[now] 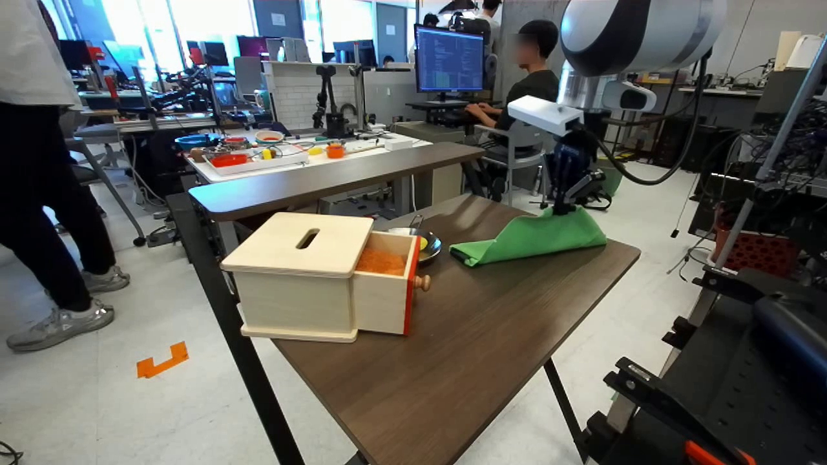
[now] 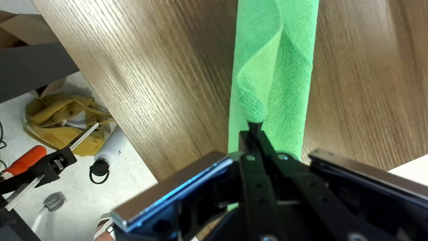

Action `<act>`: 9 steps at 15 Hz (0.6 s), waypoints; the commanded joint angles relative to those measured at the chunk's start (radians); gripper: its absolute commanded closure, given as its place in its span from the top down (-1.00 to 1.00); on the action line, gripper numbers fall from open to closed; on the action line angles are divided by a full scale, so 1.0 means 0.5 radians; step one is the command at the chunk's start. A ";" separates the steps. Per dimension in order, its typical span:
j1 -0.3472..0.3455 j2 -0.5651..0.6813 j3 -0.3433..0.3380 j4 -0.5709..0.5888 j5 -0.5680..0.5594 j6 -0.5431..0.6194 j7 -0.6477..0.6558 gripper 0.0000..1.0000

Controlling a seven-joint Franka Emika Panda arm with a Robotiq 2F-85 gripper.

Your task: Fold the cloth on the table and put the cob on the pan

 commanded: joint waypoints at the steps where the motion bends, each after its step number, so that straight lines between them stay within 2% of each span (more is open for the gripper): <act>1: -0.071 0.164 0.045 0.173 0.059 -0.063 -0.077 -0.98; 9: -0.104 0.470 0.024 0.481 0.052 -0.111 -0.082 -0.98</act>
